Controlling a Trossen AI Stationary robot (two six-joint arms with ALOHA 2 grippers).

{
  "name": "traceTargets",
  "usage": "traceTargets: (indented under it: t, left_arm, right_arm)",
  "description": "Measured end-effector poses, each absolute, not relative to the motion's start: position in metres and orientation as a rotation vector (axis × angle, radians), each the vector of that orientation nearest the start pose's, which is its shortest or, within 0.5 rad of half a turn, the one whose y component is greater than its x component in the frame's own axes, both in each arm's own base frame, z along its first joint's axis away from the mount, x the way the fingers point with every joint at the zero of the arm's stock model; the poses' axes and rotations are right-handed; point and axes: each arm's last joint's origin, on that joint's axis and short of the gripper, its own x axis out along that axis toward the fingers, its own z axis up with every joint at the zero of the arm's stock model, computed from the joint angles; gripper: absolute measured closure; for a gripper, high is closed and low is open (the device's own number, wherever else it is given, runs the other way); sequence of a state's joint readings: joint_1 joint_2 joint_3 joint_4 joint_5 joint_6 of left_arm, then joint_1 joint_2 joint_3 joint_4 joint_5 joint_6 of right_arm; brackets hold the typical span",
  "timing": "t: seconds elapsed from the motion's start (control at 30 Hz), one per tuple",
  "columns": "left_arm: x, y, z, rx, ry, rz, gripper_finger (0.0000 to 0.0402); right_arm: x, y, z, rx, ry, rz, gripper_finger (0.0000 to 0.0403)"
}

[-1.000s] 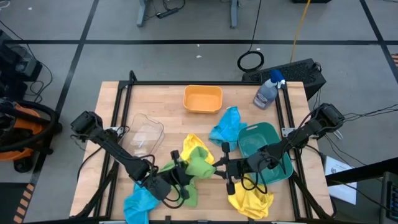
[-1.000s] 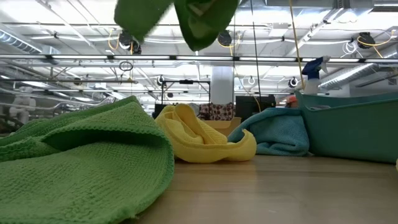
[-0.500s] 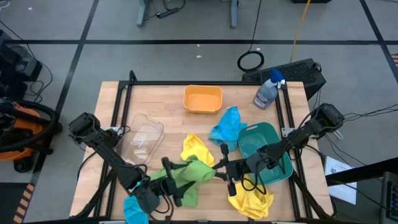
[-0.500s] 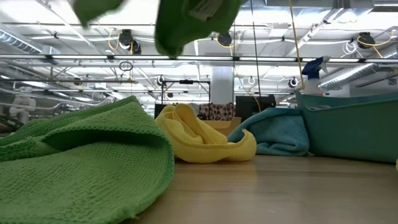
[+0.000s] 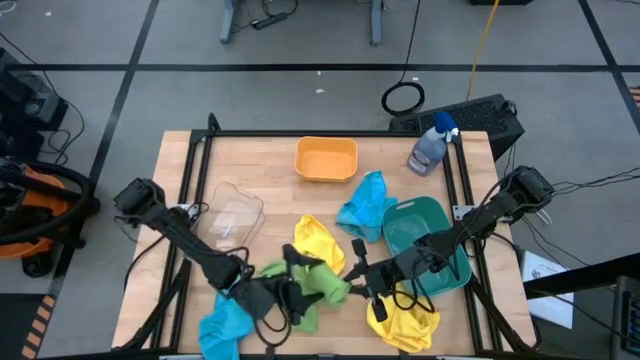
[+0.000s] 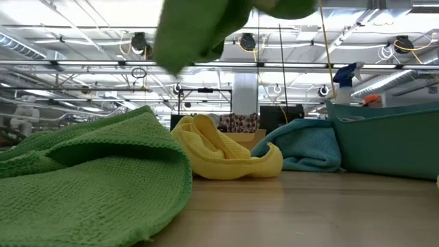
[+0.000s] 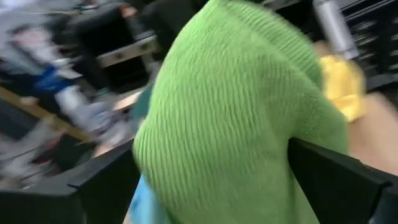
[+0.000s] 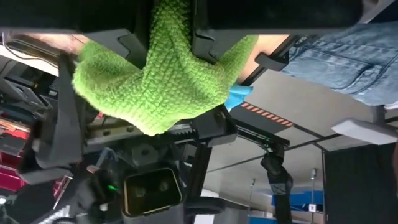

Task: Sort microfiber towel by color & place in baskets
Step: Put the top green microfiber cloth into the orange bin

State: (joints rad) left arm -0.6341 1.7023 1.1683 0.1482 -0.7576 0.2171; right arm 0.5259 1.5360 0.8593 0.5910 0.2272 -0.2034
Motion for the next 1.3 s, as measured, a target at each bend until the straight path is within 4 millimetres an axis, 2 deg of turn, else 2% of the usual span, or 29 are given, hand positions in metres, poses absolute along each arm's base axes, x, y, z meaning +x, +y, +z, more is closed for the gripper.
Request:
traceTargets:
  t: [0.13, 0.23, 0.37, 0.57, 0.63, 0.77, 0.97, 1.13, 1.3]
  left_arm:
    - [0.324, -0.202, 0.258, 0.422, 0.316, -0.076, 0.0012]
    - [0.324, -0.203, 0.257, 0.41, 0.318, -0.106, 0.0052]
    - [0.321, -0.207, 0.257, 0.427, 0.324, -0.123, 0.0151]
    - [0.317, -0.211, 0.255, 0.439, 0.332, -0.125, 0.0343]
    - [0.317, -0.211, 0.255, 0.442, 0.341, -0.12, 0.0382]
    - [0.316, -0.212, 0.254, 0.431, 0.347, -0.09, 0.0374]
    - [0.307, -0.216, 0.25, 0.475, 0.389, -0.01, 0.0384]
    - [0.285, -0.214, 0.255, 0.526, 0.452, 0.135, 0.0384]
    - [0.254, -0.204, 0.271, 0.522, 0.5, 0.233, 0.0384]
  right_arm:
    - [0.293, 0.162, 0.252, -0.239, 0.056, 0.306, 0.036]
    - [0.293, 0.162, 0.251, -0.239, 0.059, 0.306, 0.036]
    - [0.293, 0.162, 0.251, -0.211, 0.064, 0.303, 0.036]
    - [0.293, 0.161, 0.249, -0.168, 0.097, 0.231, 0.0359]
    - [0.293, 0.16, 0.248, -0.16, 0.114, 0.224, 0.0355]
    - [0.293, 0.159, 0.247, -0.125, 0.13, 0.192, 0.0325]
    - [0.292, 0.156, 0.242, -0.156, 0.171, 0.06, 0.0247]
    - [0.291, 0.153, 0.237, -0.195, 0.221, -0.02, 0.0196]
    - [0.29, 0.151, 0.234, -0.225, 0.248, -0.095, 0.0178]
